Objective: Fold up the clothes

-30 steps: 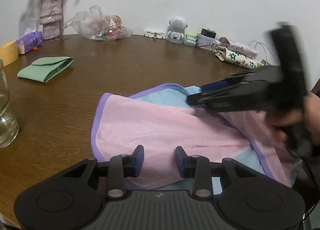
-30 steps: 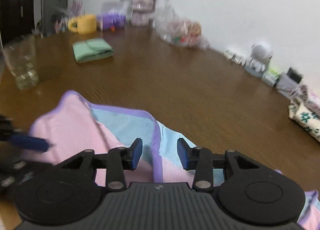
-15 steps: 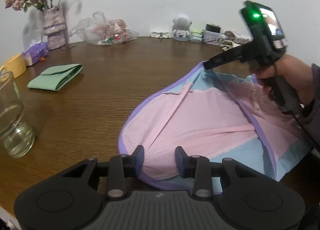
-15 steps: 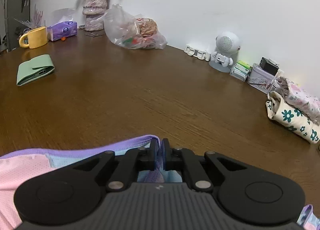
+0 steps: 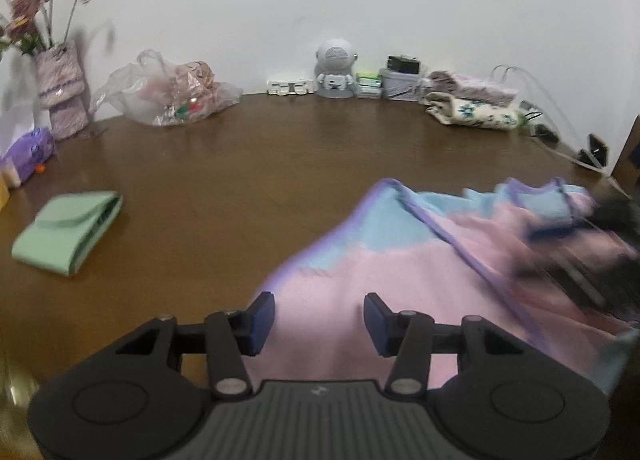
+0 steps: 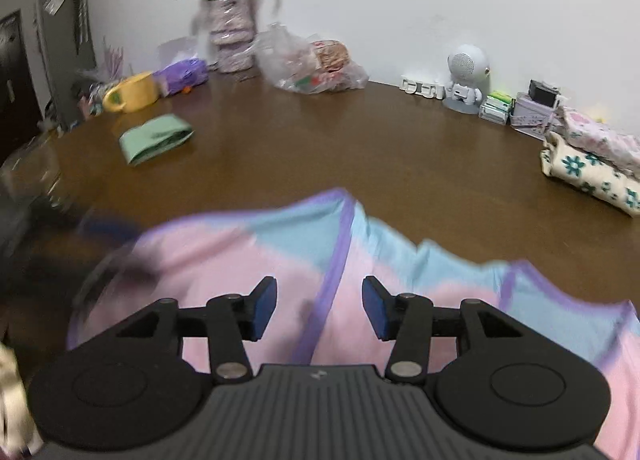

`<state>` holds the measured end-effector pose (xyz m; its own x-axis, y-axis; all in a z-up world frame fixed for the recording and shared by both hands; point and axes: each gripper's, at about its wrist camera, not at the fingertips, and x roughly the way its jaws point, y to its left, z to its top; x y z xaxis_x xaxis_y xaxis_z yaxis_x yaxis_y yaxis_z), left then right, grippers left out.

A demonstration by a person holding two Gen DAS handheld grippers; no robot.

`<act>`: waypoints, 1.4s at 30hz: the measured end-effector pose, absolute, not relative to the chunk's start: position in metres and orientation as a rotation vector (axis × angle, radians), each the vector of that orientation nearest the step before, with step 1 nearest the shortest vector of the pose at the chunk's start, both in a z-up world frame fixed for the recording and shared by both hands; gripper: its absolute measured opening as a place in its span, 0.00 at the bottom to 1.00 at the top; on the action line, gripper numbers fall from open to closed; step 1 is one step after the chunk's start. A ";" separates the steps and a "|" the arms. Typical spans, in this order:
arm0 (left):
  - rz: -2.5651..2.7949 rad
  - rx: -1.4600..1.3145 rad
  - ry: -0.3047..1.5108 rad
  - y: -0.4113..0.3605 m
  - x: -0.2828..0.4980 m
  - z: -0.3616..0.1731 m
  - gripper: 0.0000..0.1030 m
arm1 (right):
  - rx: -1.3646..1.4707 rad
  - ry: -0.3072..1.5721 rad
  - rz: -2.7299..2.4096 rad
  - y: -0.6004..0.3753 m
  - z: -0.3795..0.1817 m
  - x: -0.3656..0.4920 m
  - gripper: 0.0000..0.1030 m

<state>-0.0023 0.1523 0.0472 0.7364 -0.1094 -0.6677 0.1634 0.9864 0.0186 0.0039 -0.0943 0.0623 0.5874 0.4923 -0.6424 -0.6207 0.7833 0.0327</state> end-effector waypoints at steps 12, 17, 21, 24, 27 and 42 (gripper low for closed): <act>-0.168 0.046 0.769 0.161 0.048 0.028 0.03 | -0.246 0.660 0.668 -0.113 0.043 -0.072 0.48; -0.049 0.016 0.741 0.175 0.053 0.024 0.01 | -0.281 0.640 0.682 -0.117 0.040 -0.083 0.48; 0.016 -0.009 0.732 0.180 0.056 0.027 0.09 | -0.283 0.633 0.702 -0.118 0.040 -0.091 0.48; -0.002 -0.037 0.722 0.174 0.046 0.038 0.21 | -0.283 0.612 0.699 -0.123 0.044 -0.096 0.48; -0.088 -0.055 0.705 0.154 0.020 0.050 0.32 | -0.277 0.586 0.662 -0.138 0.053 -0.098 0.48; -0.595 -0.074 0.721 0.092 -0.102 0.018 0.25 | -0.194 0.657 0.500 -0.218 0.043 -0.092 0.49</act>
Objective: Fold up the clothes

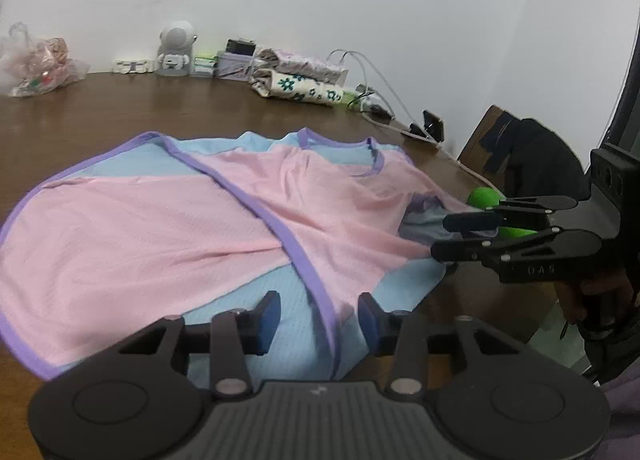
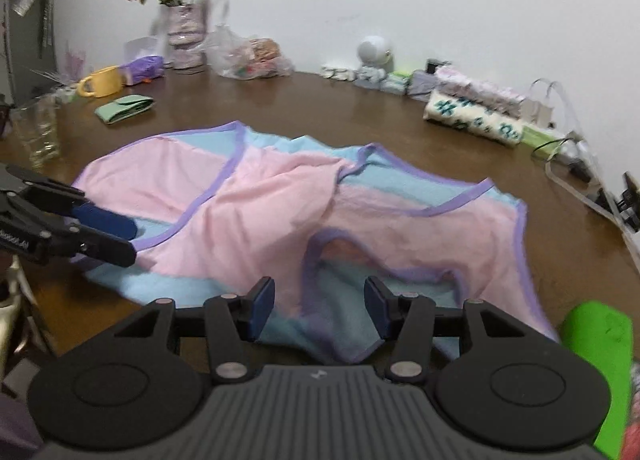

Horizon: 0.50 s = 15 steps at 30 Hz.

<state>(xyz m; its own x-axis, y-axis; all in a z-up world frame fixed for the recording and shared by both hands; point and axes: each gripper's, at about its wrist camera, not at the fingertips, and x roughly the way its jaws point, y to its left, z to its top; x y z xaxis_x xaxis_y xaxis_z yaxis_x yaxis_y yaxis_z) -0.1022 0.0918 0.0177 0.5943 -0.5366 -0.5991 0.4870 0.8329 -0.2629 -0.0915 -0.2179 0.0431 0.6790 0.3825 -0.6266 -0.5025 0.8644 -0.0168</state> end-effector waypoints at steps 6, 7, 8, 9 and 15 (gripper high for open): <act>-0.506 -0.036 0.734 0.097 -0.103 0.018 0.01 | -0.173 0.682 0.524 -0.207 0.033 -0.099 0.19; -0.486 -0.030 0.733 0.101 -0.105 0.019 0.01 | -0.173 0.686 0.525 -0.208 0.033 -0.103 0.18; -0.479 -0.029 0.734 0.103 -0.106 0.019 0.01 | -0.175 0.692 0.530 -0.209 0.034 -0.106 0.17; -0.473 -0.028 0.735 0.105 -0.107 0.019 0.01 | -0.175 0.697 0.532 -0.209 0.035 -0.109 0.16; -0.435 0.003 0.740 0.111 -0.112 0.023 0.05 | -0.175 0.712 0.567 -0.207 0.039 -0.133 0.19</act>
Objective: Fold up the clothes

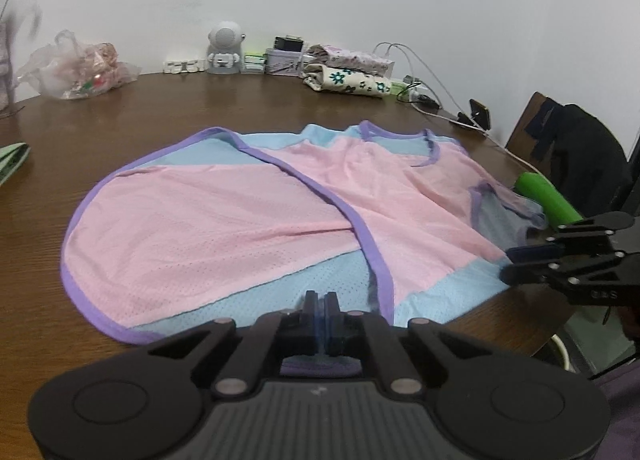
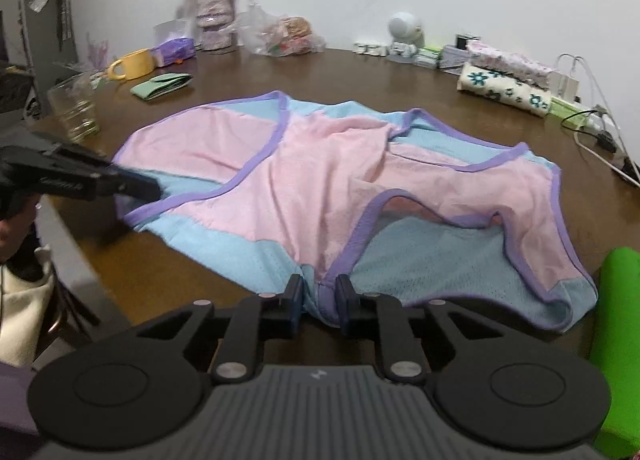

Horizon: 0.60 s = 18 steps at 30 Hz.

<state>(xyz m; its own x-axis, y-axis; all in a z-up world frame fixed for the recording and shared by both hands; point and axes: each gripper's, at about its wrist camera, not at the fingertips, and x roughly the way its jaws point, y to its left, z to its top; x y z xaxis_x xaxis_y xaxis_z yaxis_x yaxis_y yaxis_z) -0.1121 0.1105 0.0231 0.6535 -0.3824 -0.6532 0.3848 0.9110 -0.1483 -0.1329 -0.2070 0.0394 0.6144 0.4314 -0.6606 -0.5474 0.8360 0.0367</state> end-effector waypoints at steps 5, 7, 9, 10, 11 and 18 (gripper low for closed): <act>-0.425 -0.017 0.716 0.110 -0.112 0.035 0.19 | -0.146 0.619 0.560 -0.217 0.058 -0.133 0.33; -0.455 -0.031 0.707 0.103 -0.110 0.038 0.29 | -0.138 0.599 0.540 -0.222 0.062 -0.124 0.37; -0.459 -0.025 0.718 0.096 -0.105 0.036 0.35 | -0.150 0.593 0.509 -0.224 0.062 -0.116 0.38; -0.461 -0.022 0.724 0.092 -0.103 0.035 0.35 | -0.157 0.591 0.493 -0.225 0.061 -0.112 0.38; -0.460 -0.023 0.733 0.091 -0.102 0.033 0.35 | -0.154 0.590 0.486 -0.227 0.061 -0.110 0.38; -0.488 -0.054 0.769 0.082 -0.093 0.026 0.30 | -0.131 0.597 0.475 -0.234 0.059 -0.097 0.43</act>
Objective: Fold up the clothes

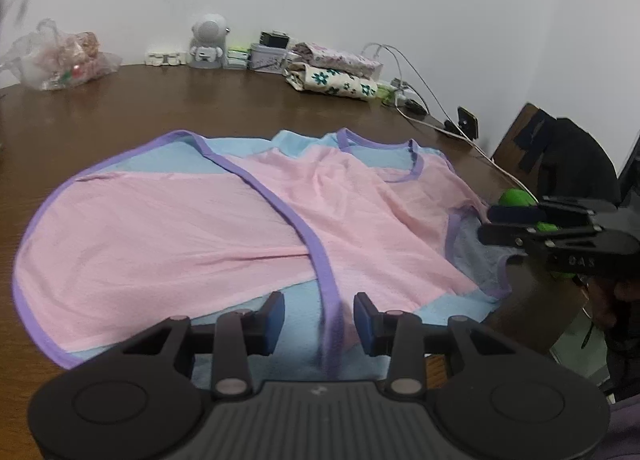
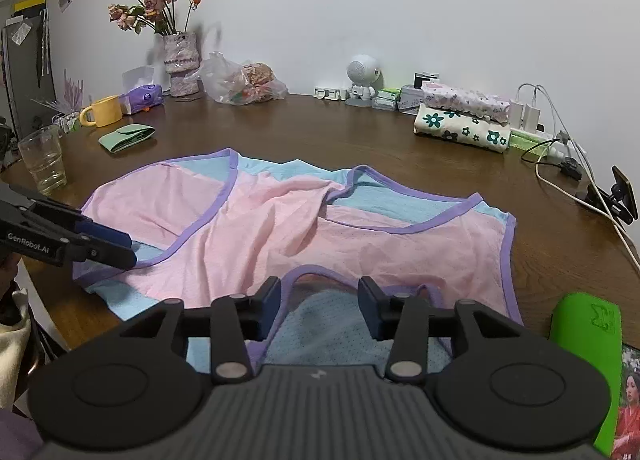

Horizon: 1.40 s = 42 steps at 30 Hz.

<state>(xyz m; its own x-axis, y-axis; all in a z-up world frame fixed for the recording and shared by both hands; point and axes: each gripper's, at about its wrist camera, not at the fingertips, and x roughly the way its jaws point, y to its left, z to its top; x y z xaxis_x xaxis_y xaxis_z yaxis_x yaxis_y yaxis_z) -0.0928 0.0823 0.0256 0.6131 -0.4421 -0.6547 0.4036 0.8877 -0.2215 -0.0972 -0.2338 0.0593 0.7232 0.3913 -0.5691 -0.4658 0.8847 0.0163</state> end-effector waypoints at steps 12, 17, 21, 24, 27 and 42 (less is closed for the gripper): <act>-0.455 -0.101 0.773 0.101 -0.094 0.031 0.14 | -0.158 0.641 0.525 -0.212 0.047 -0.087 0.43; -0.514 -0.040 0.762 0.104 -0.113 0.029 0.32 | -0.134 0.660 0.576 -0.228 0.046 -0.102 0.43; -0.565 -0.019 0.725 0.108 -0.128 0.025 0.38 | -0.092 0.690 0.636 -0.235 0.041 -0.117 0.45; -0.597 0.003 0.699 0.109 -0.135 0.023 0.36 | -0.085 0.703 0.658 -0.230 0.037 -0.123 0.44; -0.566 0.032 0.702 0.111 -0.134 0.020 0.10 | -0.118 0.702 0.637 -0.224 0.035 -0.127 0.30; -0.567 0.078 0.694 0.118 -0.135 0.021 0.18 | -0.054 0.658 0.594 -0.248 0.040 -0.136 0.21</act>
<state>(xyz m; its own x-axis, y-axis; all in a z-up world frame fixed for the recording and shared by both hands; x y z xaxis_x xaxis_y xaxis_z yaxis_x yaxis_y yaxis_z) -0.1346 0.1177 0.0208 0.6248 -0.4680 -0.6250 0.5185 0.8472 -0.1160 -0.1357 -0.2484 0.0396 0.6323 0.5022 -0.5899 -0.5357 0.8335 0.1353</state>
